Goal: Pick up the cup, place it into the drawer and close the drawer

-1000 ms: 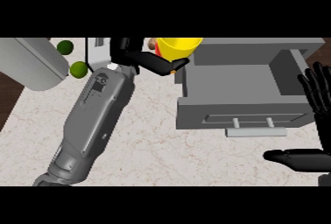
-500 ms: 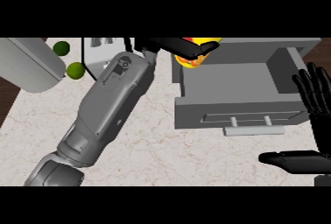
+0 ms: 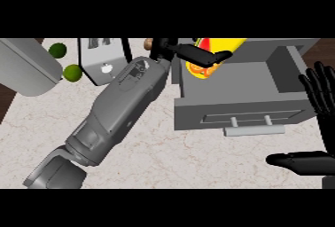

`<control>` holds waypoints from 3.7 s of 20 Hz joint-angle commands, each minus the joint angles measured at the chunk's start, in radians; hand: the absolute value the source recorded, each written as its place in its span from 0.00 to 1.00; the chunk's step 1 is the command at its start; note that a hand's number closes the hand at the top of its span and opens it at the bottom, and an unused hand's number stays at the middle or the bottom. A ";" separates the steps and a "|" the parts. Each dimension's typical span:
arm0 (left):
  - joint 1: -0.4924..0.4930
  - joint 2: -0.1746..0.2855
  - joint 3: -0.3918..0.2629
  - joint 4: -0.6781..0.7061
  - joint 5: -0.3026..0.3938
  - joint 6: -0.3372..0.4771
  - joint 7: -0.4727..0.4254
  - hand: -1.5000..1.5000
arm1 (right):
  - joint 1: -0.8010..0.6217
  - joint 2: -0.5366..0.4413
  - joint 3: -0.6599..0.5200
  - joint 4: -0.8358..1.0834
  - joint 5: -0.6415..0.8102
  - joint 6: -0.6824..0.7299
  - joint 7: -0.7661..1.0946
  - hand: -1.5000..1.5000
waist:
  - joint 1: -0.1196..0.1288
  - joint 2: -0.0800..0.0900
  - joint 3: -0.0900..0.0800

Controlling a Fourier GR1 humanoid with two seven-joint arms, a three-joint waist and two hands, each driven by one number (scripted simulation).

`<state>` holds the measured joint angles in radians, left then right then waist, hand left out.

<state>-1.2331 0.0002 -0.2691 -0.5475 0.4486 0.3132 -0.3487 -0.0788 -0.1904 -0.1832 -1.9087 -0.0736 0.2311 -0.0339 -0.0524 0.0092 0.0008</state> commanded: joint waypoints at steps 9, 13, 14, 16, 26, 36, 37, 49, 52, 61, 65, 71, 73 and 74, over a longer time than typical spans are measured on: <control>-0.025 0.000 -0.289 0.092 0.118 0.103 0.067 0.00 | -0.001 0.008 0.026 0.001 0.012 0.013 -0.009 0.00 | -0.045 0.009 0.001; -0.021 0.000 -0.354 0.158 0.079 0.095 0.072 0.00 | -0.049 -0.019 -0.017 0.026 -0.021 0.018 0.002 0.00 | -0.032 0.010 0.001; -0.008 0.000 -0.389 0.125 0.094 0.129 0.089 0.00 | -0.069 -0.028 -0.020 0.053 -0.029 0.027 0.008 0.00 | -0.040 0.011 0.001; 0.000 0.000 -0.406 0.118 0.103 0.152 0.086 0.00 | -0.046 -0.029 -0.011 -0.038 -0.050 0.032 0.050 0.00 | -0.041 0.007 0.000; -0.033 0.000 -0.346 0.036 0.203 0.182 -0.061 0.00 | 0.003 0.008 0.018 -0.010 -0.208 0.146 0.014 1.00 | -0.010 0.001 0.000; -0.052 0.046 -0.254 -0.034 0.234 0.189 0.005 0.00 | 0.091 -0.143 0.038 -0.148 -0.066 0.247 0.054 1.00 | 0.040 -0.011 -0.001; -0.043 0.070 -0.233 -0.053 0.244 0.157 0.005 0.00 | 0.050 -0.107 0.088 -0.130 0.008 0.205 0.052 1.00 | 0.050 -0.010 -0.001; 0.204 0.312 -0.169 -0.371 0.235 0.095 0.100 0.00 | 0.013 -0.078 0.192 0.000 0.382 0.074 -0.006 1.00 | 0.073 -0.011 -0.001; 0.328 0.372 -0.188 -0.545 0.234 0.110 0.150 0.00 | -0.037 -0.090 0.216 0.061 0.451 0.055 0.000 1.00 | 0.093 -0.017 -0.001; 0.524 0.456 -0.142 -0.688 0.240 0.057 0.112 0.00 | -0.189 -0.129 0.383 0.368 0.822 -0.048 -0.070 1.00 | 0.098 -0.008 -0.001; 0.604 0.504 -0.101 -0.724 0.256 0.010 0.101 0.00 | -0.283 -0.089 0.433 0.592 0.958 -0.167 -0.126 1.00 | 0.099 -0.004 0.000; 0.709 0.548 -0.058 -0.782 0.244 -0.065 0.070 0.00 | -0.465 -0.002 0.362 1.006 0.981 -0.322 -0.246 1.00 | 0.093 0.001 0.000; 0.733 0.565 -0.034 -0.827 0.251 -0.052 0.104 0.00 | -0.540 0.028 0.343 1.125 0.992 -0.361 -0.267 1.00 | 0.096 0.000 0.001; 0.785 0.588 -0.007 -0.863 0.273 -0.077 0.102 0.00 | -0.548 -0.005 0.317 1.159 0.976 -0.350 -0.304 1.00 | 0.095 -0.002 0.000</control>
<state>-0.5246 0.5511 -0.3183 -1.3565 0.7072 0.2759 -0.2470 -0.5188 -0.2058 0.1842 -0.9633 0.8989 -0.0757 -0.2761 0.0429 0.0028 -0.0011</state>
